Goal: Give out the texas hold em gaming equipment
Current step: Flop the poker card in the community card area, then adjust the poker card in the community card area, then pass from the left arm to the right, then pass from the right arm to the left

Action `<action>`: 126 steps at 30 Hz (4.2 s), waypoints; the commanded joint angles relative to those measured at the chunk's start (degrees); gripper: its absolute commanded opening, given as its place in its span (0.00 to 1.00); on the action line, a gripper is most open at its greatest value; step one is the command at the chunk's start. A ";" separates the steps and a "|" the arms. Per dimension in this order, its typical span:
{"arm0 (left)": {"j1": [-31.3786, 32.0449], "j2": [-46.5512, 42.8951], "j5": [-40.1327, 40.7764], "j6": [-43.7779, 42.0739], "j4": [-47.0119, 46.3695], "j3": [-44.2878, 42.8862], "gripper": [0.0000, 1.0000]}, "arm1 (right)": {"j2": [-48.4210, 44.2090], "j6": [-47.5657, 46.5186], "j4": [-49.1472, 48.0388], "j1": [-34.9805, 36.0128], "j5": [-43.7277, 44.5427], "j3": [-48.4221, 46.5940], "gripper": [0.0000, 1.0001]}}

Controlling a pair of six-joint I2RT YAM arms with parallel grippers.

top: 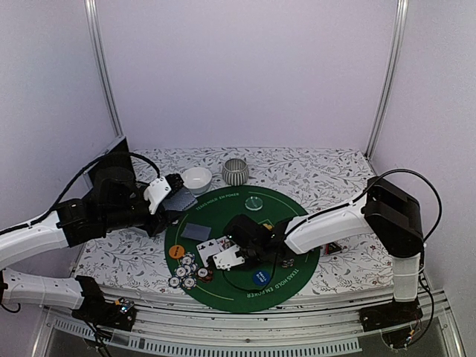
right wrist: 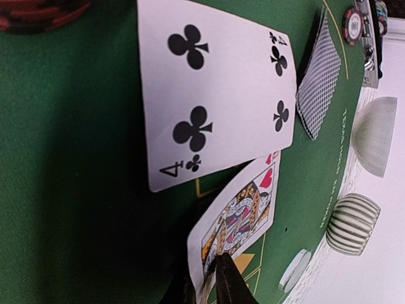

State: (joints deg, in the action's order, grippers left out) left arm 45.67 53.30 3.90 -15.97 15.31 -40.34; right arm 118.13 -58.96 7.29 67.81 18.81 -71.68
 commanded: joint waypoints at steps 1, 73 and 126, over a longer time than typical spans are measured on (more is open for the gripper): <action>-1.15 -0.74 -0.49 0.44 -1.77 -0.80 0.44 | 0.02 -0.87 5.07 0.67 -1.02 0.96 0.17; -1.16 -0.18 -4.36 -0.14 -1.04 -0.66 0.44 | -10.78 70.70 10.53 -7.51 -18.97 -5.88 0.20; 4.75 1.59 -7.72 -5.65 -1.79 1.84 0.76 | -10.54 78.13 -12.56 -6.90 -54.45 -10.92 0.02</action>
State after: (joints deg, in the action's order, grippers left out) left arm 50.13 54.48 -5.34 -20.97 15.09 -39.22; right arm 109.60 17.63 -5.13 60.05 -33.15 -82.83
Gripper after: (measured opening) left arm 0.757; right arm 0.096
